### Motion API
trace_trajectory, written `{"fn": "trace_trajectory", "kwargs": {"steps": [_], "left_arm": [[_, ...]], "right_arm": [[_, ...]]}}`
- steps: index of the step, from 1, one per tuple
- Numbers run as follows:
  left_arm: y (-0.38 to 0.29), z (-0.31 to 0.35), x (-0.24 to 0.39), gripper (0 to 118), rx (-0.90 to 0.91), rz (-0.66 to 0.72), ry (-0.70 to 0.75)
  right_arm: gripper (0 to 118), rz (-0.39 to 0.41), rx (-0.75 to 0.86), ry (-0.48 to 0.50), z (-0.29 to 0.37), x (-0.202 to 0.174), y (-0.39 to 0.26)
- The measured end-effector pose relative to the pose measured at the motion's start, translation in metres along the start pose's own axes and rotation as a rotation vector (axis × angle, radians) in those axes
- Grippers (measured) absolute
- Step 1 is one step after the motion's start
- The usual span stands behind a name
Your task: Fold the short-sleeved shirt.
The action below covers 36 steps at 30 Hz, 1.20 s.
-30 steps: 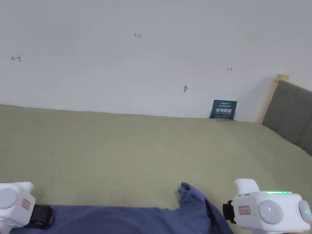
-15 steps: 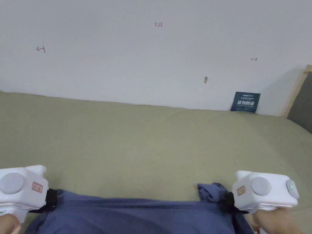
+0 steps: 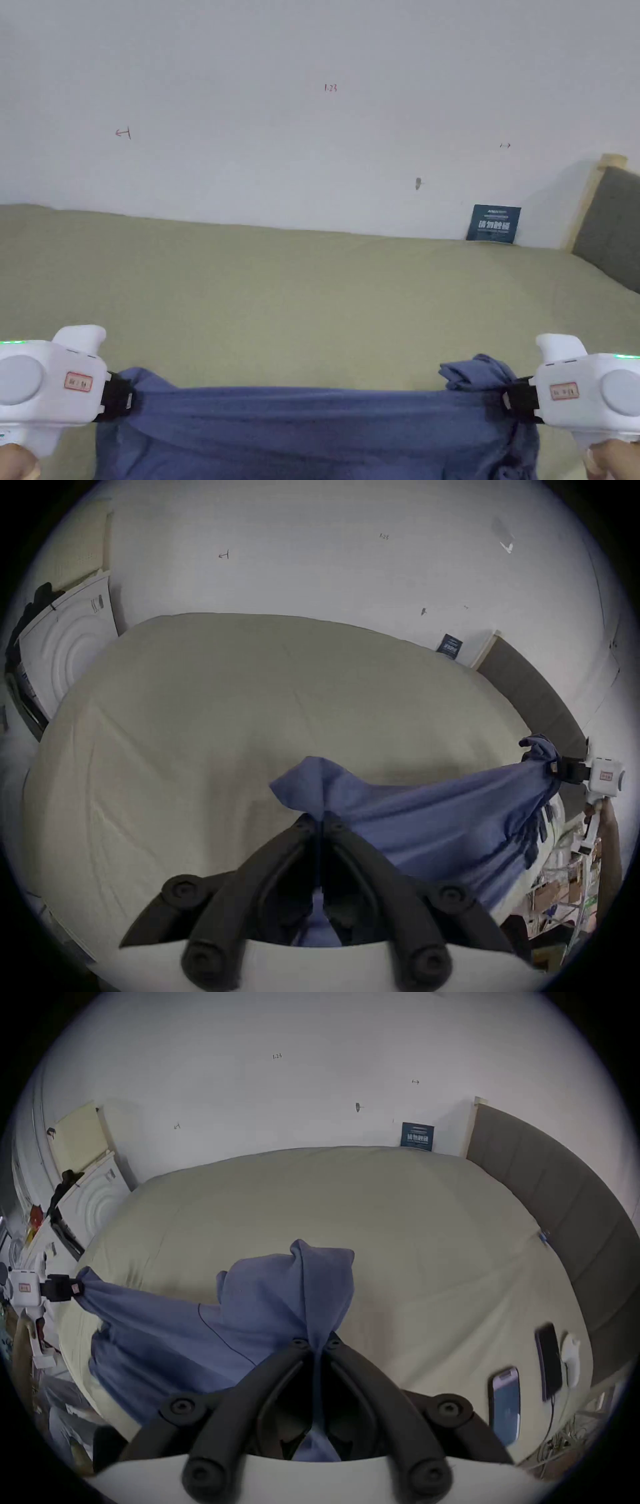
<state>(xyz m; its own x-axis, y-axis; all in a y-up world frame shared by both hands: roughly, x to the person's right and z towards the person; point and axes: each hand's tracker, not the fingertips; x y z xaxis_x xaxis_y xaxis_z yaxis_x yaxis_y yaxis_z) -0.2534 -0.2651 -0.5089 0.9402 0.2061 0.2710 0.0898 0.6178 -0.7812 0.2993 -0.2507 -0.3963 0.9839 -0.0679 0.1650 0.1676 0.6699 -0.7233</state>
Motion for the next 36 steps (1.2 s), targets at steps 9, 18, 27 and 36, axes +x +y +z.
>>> {"fn": "trace_trajectory", "kwargs": {"steps": [9, 18, 27, 36], "left_arm": [[-0.118, 0.004, -0.026, 3, -0.127, -0.035, 0.053], [-0.141, -0.02, -0.043, 4, -0.141, 0.109, 0.008], [-0.119, 0.048, -0.003, 93, -0.088, 0.07, -0.018], [-0.135, 0.054, 0.011, 0, 0.05, 0.071, 0.0]], "right_arm": [[2, -0.043, -0.189, 0.019, 0.012, 0.02, -0.125], [3, -0.158, -0.176, 0.036, -0.009, 0.041, -0.168], [90, -0.065, -0.162, -0.088, 0.056, 0.012, -0.126], [0, -0.068, -0.036, -0.004, 0.063, -0.042, -0.143]]}}
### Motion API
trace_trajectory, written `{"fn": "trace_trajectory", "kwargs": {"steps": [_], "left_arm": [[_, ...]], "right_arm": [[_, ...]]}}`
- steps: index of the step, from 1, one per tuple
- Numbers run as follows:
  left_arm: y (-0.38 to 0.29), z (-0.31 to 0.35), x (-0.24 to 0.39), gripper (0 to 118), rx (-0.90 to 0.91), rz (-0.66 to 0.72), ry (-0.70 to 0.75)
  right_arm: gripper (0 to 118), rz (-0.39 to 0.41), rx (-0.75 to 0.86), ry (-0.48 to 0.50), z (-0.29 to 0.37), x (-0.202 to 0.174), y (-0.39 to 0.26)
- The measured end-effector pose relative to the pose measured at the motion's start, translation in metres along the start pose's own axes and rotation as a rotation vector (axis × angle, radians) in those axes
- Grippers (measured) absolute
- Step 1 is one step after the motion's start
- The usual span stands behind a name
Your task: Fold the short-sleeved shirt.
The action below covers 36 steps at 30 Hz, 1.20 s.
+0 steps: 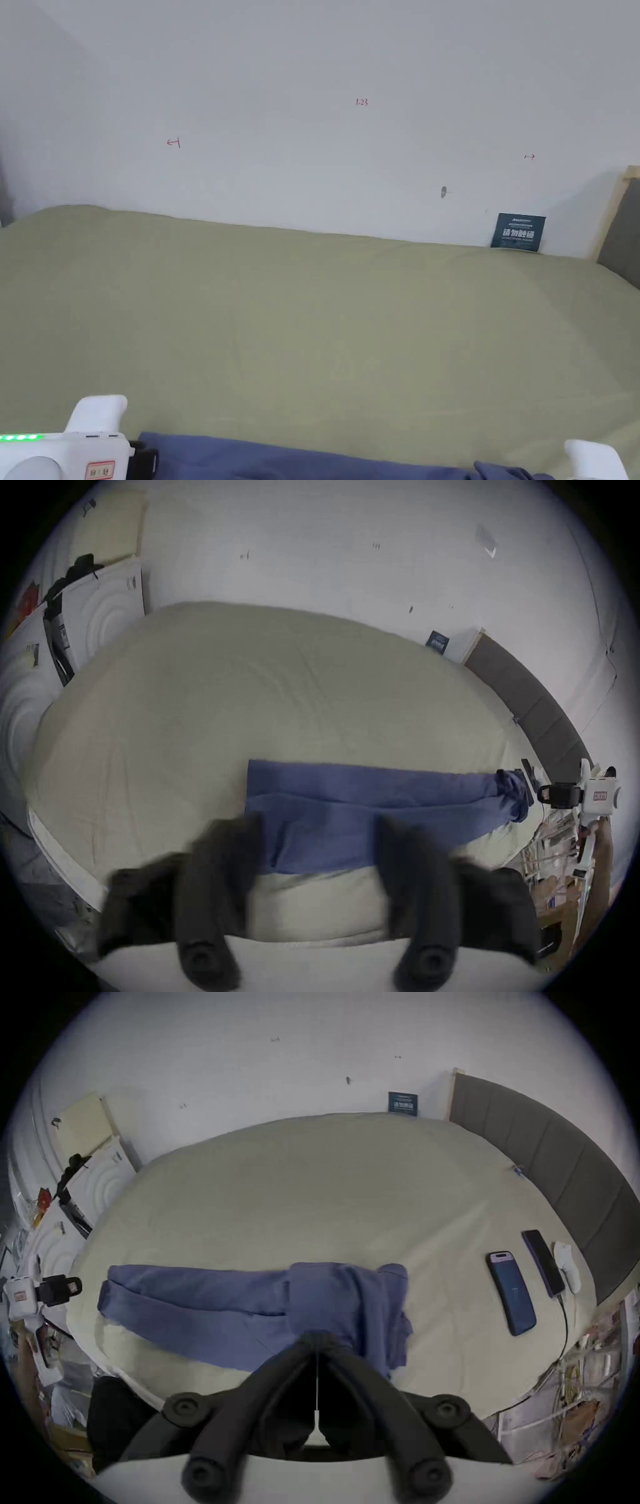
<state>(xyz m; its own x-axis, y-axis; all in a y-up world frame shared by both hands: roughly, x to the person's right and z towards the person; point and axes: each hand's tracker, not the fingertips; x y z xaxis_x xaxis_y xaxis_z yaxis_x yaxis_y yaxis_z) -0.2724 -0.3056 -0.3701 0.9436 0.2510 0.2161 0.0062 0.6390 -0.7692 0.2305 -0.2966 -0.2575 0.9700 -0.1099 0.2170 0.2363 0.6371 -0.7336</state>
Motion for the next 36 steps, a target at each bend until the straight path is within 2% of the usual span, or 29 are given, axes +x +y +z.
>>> {"fn": "trace_trajectory", "kwargs": {"steps": [5, 10, 11, 12, 13, 14, 15, 20, 22, 24, 25, 26, 27, 28, 30, 31, 32, 33, 36], "left_arm": [[-0.008, -0.011, -0.029, 0, -0.025, 0.074, -0.049], [0.015, -0.03, -0.091, 2, -0.03, 0.256, -0.308], [0.019, -0.036, -0.104, 13, -0.014, 0.27, -0.368], [0.025, -0.045, -0.12, 38, -0.067, 0.303, -0.431], [0.028, -0.044, -0.115, 88, -0.081, 0.32, -0.407], [0.029, -0.052, -0.121, 113, -0.081, 0.321, -0.395], [0.029, -0.059, -0.129, 117, -0.098, 0.343, -0.443], [0.017, -0.115, -0.141, 117, -0.348, 0.511, -0.561], [0.016, -0.111, -0.149, 117, -0.198, 0.533, -0.687], [0.011, -0.124, -0.145, 115, -0.252, 0.641, -0.767], [0.007, -0.138, -0.158, 109, -0.255, 0.647, -0.804], [0.005, -0.141, -0.155, 95, -0.235, 0.615, -0.814], [0.005, -0.142, -0.15, 66, -0.241, 0.582, -0.766], [0.004, -0.144, -0.145, 10, -0.256, 0.538, -0.685], [-0.001, -0.155, -0.133, 11, -0.298, 0.456, -0.493], [-0.005, -0.153, -0.138, 11, -0.245, 0.507, -0.61], [-0.004, -0.149, -0.139, 11, -0.225, 0.564, -0.655], [-0.002, -0.116, -0.109, 11, -0.227, 0.566, -0.628], [0.013, -0.084, -0.075, 11, -0.173, 0.463, -0.617]], "right_arm": [[0, 0.025, -0.033, 0.036, -0.017, -0.006, -0.009], [0, 0.077, -0.051, 0.045, -0.021, -0.017, -0.006], [0, 0.082, -0.054, 0.049, -0.022, -0.018, -0.006], [0, 0.084, -0.058, 0.051, -0.028, -0.017, -0.002], [0, 0.084, -0.059, 0.052, -0.029, -0.018, -0.002], [0, 0.083, -0.061, 0.056, -0.029, -0.018, -0.002], [0, 0.078, -0.063, 0.065, -0.029, -0.02, -0.002], [0, 0.074, -0.074, 0.07, -0.027, -0.03, 0.0], [0, 0.07, -0.076, 0.074, -0.027, -0.032, 0.001], [0, 0.063, -0.073, 0.083, -0.028, -0.036, 0.004], [0, 0.059, -0.074, 0.092, -0.029, -0.038, 0.004], [0, 0.057, -0.075, 0.101, -0.03, -0.039, 0.005], [0, 0.056, -0.076, 0.108, -0.032, -0.041, 0.006], [0, 0.057, -0.078, 0.113, -0.033, -0.042, 0.007], [0, 0.061, -0.078, 0.119, -0.034, -0.043, 0.007], [0, 0.062, -0.077, 0.124, -0.033, -0.043, 0.007], [0, 0.063, -0.076, 0.131, -0.033, -0.043, 0.007], [0, 0.064, -0.071, 0.138, -0.032, -0.042, 0.007], [0, 0.066, -0.056, 0.137, -0.033, -0.034, 0.007]]}}
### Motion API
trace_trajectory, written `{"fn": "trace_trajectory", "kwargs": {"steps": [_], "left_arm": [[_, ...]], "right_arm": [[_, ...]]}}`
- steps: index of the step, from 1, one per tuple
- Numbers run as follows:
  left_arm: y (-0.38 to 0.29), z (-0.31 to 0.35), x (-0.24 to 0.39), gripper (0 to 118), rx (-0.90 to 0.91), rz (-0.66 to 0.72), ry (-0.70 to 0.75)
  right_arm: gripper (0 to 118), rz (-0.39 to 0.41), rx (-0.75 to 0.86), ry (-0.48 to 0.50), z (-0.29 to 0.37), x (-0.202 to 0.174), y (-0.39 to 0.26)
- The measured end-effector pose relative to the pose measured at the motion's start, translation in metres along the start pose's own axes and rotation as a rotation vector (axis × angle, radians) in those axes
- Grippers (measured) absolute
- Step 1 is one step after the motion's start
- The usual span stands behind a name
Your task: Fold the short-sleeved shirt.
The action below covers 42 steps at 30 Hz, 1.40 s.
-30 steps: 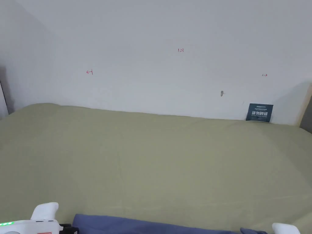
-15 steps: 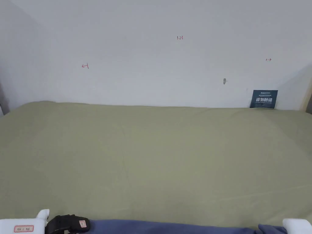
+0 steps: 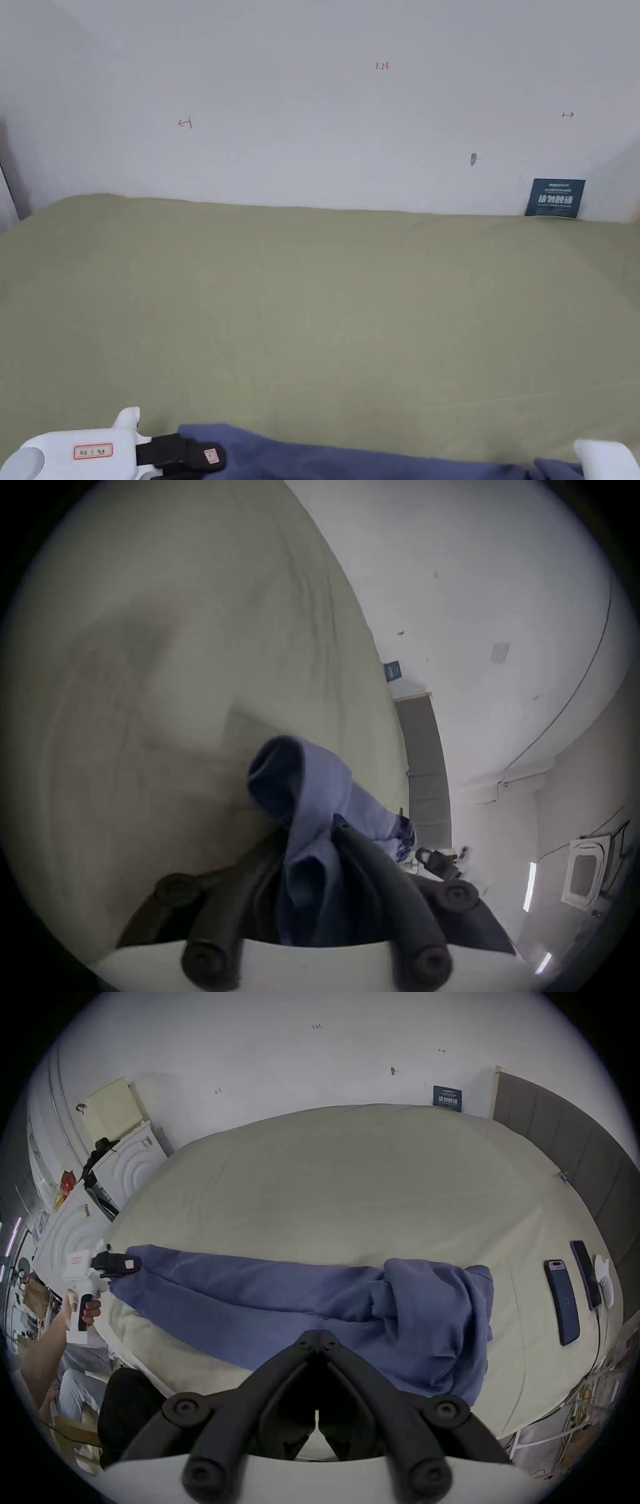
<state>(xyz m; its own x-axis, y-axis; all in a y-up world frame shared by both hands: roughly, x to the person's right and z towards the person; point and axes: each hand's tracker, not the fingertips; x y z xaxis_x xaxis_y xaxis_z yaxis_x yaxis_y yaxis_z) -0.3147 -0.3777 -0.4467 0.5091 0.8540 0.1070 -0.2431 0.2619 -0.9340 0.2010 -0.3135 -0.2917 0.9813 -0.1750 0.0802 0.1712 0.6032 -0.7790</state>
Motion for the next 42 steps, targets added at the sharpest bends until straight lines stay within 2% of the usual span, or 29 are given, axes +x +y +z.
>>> {"fn": "trace_trajectory", "kwargs": {"steps": [8, 11, 14, 15, 16, 17, 18, 19, 21, 22, 24, 25, 27, 29, 35, 37, 38, 39, 40, 42], "left_arm": [[-0.037, -0.056, 0.153, 11, -0.052, -0.22, -0.1], [-0.035, -0.104, 0.162, 11, -0.103, -0.245, -0.126], [-0.045, -0.148, 0.163, 11, -0.151, -0.245, -0.102], [-0.048, -0.16, 0.161, 16, -0.169, -0.235, -0.078], [-0.051, -0.169, 0.157, 40, -0.192, -0.21, -0.053], [-0.052, -0.177, 0.154, 72, -0.202, -0.179, -0.034], [-0.055, -0.18, 0.15, 95, -0.212, -0.151, -0.036], [-0.057, -0.179, 0.148, 96, -0.2, -0.139, -0.045], [-0.063, -0.169, 0.143, 88, -0.155, -0.092, -0.139], [-0.065, -0.164, 0.141, 71, -0.132, -0.078, -0.178], [-0.067, -0.159, 0.141, 14, -0.079, -0.091, -0.177], [-0.073, -0.157, 0.148, 6, -0.057, -0.109, -0.151], [-0.077, -0.16, 0.146, 6, -0.028, -0.13, -0.094], [-0.073, -0.173, 0.135, 5, -0.107, -0.103, -0.132], [-0.115, -0.241, 0.134, 2, -0.248, -0.078, -0.107], [-0.129, -0.274, 0.108, 1, -0.277, -0.063, 0.048], [-0.137, -0.279, 0.097, 1, -0.248, 0.0, 0.022], [-0.137, -0.272, 0.098, 0, -0.182, 0.058, -0.21], [-0.137, -0.273, 0.101, 0, -0.162, 0.036, -0.094], [-0.129, -0.274, 0.103, 0, -0.211, -0.034, -0.072]], "right_arm": [[0, -0.016, 0.046, -0.071, -0.011, 0.023, -0.003], [0, -0.029, 0.055, -0.071, -0.011, 0.031, 0.0], [0, -0.012, 0.076, -0.118, -0.009, 0.038, -0.003], [0, -0.012, 0.073, -0.122, -0.011, 0.043, -0.005], [0, -0.015, 0.07, -0.121, -0.013, 0.051, -0.006], [0, -0.025, 0.065, -0.117, -0.014, 0.055, -0.008], [0, -0.036, 0.059, -0.115, -0.014, 0.06, -0.009], [0, -0.042, 0.054, -0.119, -0.014, 0.061, -0.011], [0, -0.05, 0.046, -0.132, -0.012, 0.061, -0.012], [0, -0.059, 0.041, -0.126, -0.013, 0.062, -0.012], [0, -0.081, 0.044, -0.103, -0.013, 0.066, -0.011], [0, -0.092, 0.05, -0.094, -0.013, 0.066, -0.011], [0, -0.097, 0.058, -0.083, -0.011, 0.067, -0.01], [0, -0.099, 0.066, -0.086, -0.009, 0.063, -0.01], [0, -0.103, 0.053, -0.089, -0.012, 0.064, -0.011], [0, -0.095, 0.049, -0.094, -0.012, 0.062, -0.012], [0, -0.086, 0.048, -0.094, -0.012, 0.06, -0.012], [0, -0.073, 0.046, -0.096, -0.013, 0.058, -0.012], [0, -0.059, 0.045, -0.101, -0.013, 0.057, -0.012], [0, -0.036, 0.042, -0.12, -0.015, 0.054, -0.012]]}}
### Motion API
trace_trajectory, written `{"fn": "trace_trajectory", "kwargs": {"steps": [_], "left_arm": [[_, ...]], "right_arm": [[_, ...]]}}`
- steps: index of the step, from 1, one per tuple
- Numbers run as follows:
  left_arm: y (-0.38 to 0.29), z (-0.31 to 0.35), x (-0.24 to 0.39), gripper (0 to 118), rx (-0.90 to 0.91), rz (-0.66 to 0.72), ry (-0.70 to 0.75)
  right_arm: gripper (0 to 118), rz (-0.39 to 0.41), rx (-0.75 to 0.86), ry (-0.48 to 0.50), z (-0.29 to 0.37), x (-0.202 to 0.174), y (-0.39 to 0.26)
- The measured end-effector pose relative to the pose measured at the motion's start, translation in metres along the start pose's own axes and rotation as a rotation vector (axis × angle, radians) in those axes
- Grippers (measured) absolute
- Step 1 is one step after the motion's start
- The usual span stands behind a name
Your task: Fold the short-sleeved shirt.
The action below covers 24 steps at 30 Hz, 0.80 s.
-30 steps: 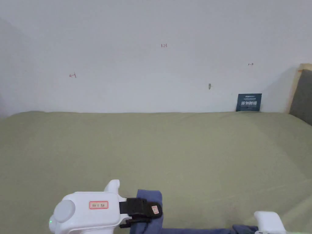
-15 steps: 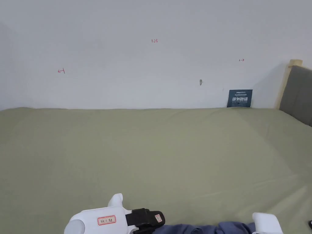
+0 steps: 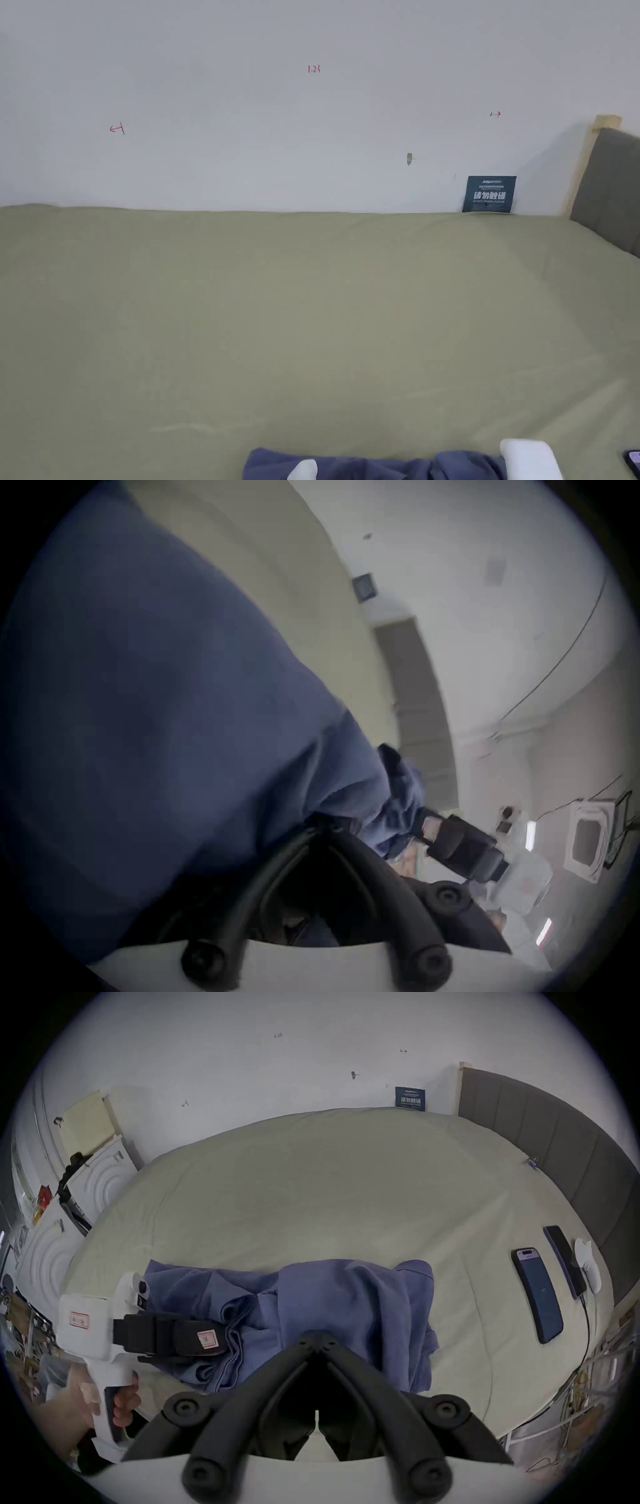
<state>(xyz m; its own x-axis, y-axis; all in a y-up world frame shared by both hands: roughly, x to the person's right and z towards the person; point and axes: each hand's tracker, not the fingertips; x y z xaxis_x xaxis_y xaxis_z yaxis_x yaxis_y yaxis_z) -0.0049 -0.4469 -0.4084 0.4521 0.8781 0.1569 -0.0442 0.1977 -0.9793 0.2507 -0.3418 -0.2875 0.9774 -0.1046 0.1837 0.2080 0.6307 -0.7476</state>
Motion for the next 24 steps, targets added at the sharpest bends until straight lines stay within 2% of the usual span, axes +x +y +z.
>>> {"fn": "trace_trajectory", "kwargs": {"steps": [3, 7, 13, 16, 17, 18, 19, 20, 21, 24], "left_arm": [[0.011, 0.017, 0.007, 0, -0.024, 0.022, 0.007], [0.024, 0.086, 0.016, 0, 0.036, -0.065, -0.052], [0.048, 0.167, -0.027, 0, 0.058, -0.087, 0.116], [0.054, 0.188, -0.05, 0, 0.071, -0.041, 0.088], [0.054, 0.19, -0.054, 6, 0.076, -0.03, 0.095], [0.055, 0.191, -0.059, 32, 0.079, -0.021, 0.099], [0.044, 0.186, -0.045, 88, 0.065, -0.002, 0.098], [0.04, 0.183, -0.05, 114, 0.049, 0.032, 0.035], [0.038, 0.182, -0.054, 115, 0.079, 0.046, -0.061], [0.035, 0.158, -0.054, 114, 0.051, 0.089, -0.113]], "right_arm": [[0, 0.005, -0.009, 0.009, -0.003, -0.001, 0.001], [0, -0.005, -0.006, 0.024, -0.002, 0.0, 0.0], [0, 0.011, -0.016, 0.021, -0.006, -0.005, 0.0], [0, 0.027, -0.017, 0.022, -0.008, -0.005, -0.001], [0, 0.028, -0.019, 0.023, -0.008, -0.005, -0.001], [0, 0.028, -0.02, 0.024, -0.006, -0.007, -0.002], [0, 0.026, -0.02, 0.025, -0.006, -0.007, -0.002], [0, 0.024, -0.019, 0.025, -0.005, -0.006, -0.003], [0, 0.021, -0.019, 0.024, -0.004, -0.005, -0.003], [0, 0.01, -0.018, 0.025, -0.001, -0.005, -0.003]]}}
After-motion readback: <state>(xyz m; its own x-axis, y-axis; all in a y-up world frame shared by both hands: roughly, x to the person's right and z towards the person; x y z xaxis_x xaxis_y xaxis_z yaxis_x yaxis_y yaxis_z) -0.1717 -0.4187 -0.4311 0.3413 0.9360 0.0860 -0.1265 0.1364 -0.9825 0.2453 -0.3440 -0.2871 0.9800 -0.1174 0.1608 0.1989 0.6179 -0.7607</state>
